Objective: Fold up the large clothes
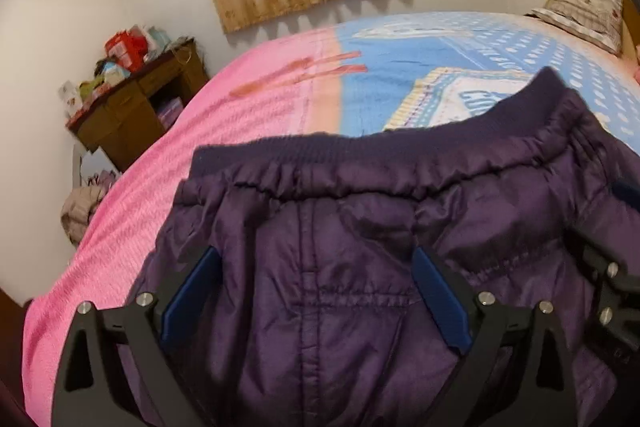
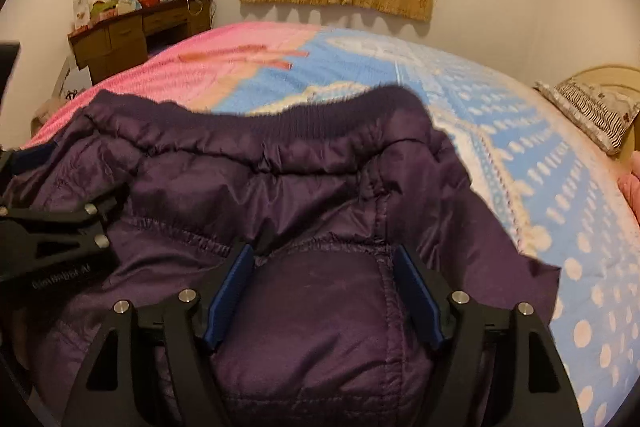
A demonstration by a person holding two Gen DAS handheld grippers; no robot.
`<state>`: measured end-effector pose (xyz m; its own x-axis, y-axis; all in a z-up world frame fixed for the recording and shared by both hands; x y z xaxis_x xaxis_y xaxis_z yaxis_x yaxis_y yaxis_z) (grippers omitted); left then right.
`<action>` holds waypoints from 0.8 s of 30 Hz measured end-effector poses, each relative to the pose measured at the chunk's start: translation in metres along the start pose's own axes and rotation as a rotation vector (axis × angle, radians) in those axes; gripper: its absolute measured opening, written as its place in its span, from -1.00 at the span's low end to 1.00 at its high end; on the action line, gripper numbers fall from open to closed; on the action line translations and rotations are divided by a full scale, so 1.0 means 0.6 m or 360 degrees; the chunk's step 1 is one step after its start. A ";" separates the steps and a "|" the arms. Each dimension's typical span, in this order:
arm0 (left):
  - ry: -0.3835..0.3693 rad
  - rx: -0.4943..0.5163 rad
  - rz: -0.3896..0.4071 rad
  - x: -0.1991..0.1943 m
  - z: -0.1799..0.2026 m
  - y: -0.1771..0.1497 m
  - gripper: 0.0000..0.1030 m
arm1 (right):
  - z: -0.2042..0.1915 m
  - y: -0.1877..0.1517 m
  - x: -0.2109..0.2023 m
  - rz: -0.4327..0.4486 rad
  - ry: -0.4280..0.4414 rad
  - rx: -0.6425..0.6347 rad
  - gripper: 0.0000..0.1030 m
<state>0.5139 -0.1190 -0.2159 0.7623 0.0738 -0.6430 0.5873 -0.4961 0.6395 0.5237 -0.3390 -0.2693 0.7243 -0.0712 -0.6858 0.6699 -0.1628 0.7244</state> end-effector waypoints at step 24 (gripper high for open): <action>-0.0005 -0.0035 -0.0005 0.007 0.006 -0.010 1.00 | -0.017 -0.013 0.023 -0.0052 -0.0140 -0.0109 0.49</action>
<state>0.5126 -0.1190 -0.2236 0.7596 0.0726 -0.6464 0.5957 -0.4766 0.6465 0.5300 -0.3289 -0.2838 0.6866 -0.1537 -0.7106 0.7049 -0.0990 0.7024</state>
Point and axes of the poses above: each gripper's, at about its wrist camera, not at the fingertips, and x roughly the way its jaws point, z to its right, y to its top, the point moved 9 cm from there along x, roughly the way its jaws point, and after that the axes turned 14 degrees about x, right-handed, at the moved point
